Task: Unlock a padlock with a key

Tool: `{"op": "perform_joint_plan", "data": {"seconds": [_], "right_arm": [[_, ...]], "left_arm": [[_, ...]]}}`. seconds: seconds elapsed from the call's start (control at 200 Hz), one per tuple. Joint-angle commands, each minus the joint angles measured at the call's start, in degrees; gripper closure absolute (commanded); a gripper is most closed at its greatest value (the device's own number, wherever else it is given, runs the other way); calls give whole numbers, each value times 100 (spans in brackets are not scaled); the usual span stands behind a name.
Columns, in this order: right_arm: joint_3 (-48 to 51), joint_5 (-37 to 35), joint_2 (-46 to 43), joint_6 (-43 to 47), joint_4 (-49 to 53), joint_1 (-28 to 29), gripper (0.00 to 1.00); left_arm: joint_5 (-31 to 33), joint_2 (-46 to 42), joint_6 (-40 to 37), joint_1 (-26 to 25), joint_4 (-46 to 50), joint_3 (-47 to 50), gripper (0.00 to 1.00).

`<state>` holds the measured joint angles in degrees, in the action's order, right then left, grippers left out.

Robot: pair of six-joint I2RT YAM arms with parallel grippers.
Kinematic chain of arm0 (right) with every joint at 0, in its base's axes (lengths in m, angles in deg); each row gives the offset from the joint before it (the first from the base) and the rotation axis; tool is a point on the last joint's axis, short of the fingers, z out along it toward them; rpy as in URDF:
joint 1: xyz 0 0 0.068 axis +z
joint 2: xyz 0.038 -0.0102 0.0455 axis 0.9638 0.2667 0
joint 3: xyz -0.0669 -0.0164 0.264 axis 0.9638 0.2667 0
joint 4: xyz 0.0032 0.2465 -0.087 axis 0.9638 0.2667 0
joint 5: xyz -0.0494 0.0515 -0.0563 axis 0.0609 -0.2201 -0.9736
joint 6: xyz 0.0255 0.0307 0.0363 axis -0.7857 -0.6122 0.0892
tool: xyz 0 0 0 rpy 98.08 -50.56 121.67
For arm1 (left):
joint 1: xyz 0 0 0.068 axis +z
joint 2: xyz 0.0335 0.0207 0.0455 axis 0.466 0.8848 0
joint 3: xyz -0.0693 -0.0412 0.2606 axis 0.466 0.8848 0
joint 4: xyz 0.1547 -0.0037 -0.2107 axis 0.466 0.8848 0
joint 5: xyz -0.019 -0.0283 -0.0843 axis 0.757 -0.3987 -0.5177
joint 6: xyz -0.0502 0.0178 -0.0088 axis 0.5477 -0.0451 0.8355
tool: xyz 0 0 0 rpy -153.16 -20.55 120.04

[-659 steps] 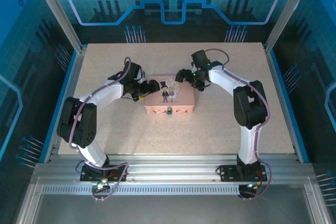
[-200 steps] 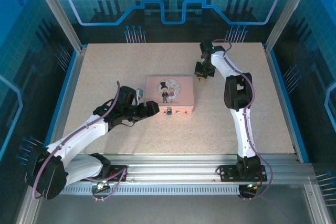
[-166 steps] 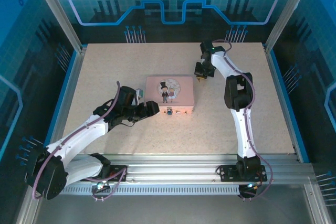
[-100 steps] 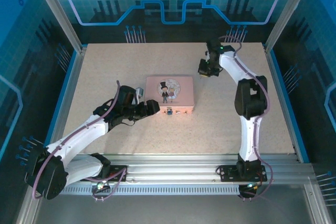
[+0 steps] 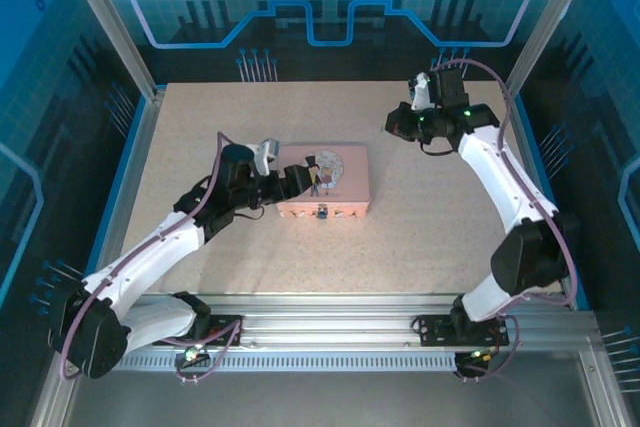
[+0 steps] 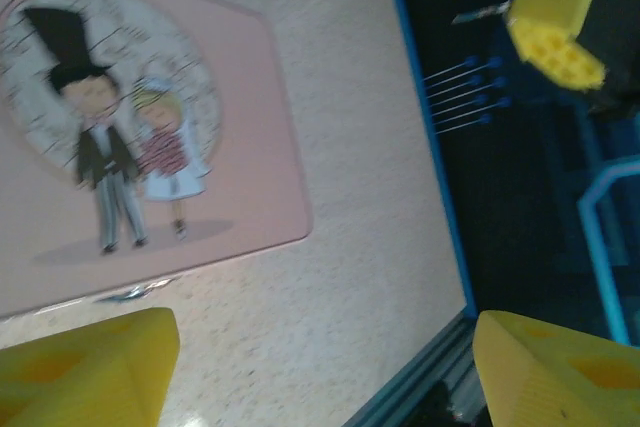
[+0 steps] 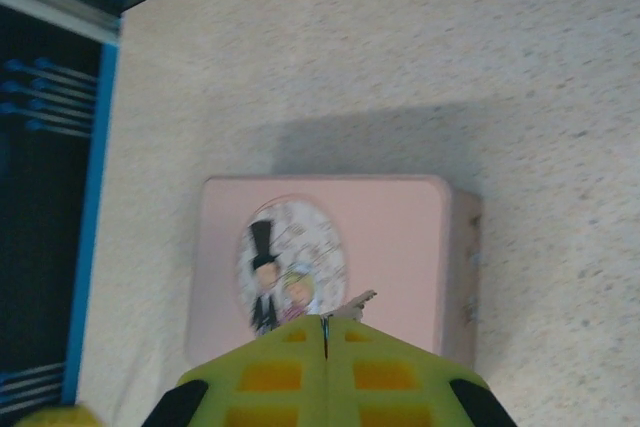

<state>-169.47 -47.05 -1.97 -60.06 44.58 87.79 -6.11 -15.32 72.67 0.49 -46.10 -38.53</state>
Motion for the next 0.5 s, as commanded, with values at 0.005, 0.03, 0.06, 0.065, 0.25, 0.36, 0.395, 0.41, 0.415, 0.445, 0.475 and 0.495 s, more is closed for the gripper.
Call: {"op": "perform_joint_plan", "data": {"seconds": [0.005, 0.03, 0.06, 0.065, 0.25, 0.36, 0.395, 0.41, 0.415, 0.445, 0.475, 0.495], "right_arm": [[363, 1020, -549, -14, -206, 103, 100], [466, 1184, -651, -6, -254, 107, 100], [574, 1385, -744, -5, -304, 116, 100], [591, 1418, -766, -5, -311, 116, 100], [1170, 2456, -1276, 12, -593, 250, 100], [1339, 2766, -1424, -30, -598, 373, 100], [1372, 2826, -1460, -62, -599, 403, 100], [1393, 2863, -1482, -74, -603, 412, 100], [1400, 2878, -1491, -79, -610, 418, 100], [1457, 2945, -1536, -120, -672, 447, 100], [1520, 2993, -1593, -172, -743, 471, 100], [1564, 3012, -1628, -211, -789, 499, 100]], "left_arm": [[-492, 158, -136, -38, -675, -391, 18], [-564, 201, -163, -39, -727, -445, 17], [-656, 251, -193, -40, -789, -516, 17], [-679, 261, -199, -40, -799, -527, 17], [-1237, 543, -244, -42, -1325, -721, 23], [-1637, 719, -170, -86, -1754, -757, 26], [-1722, 765, -177, -118, -1846, -765, 26], [-1757, 790, -184, -136, -1871, -774, 26], [-1766, 798, -190, -141, -1881, -775, 25], [-1812, 836, -217, -172, -1901, -800, 24], [-1834, 864, -256, -216, -1900, -819, 24], [-1842, 889, -292, -243, -1899, -833, 22]]}}
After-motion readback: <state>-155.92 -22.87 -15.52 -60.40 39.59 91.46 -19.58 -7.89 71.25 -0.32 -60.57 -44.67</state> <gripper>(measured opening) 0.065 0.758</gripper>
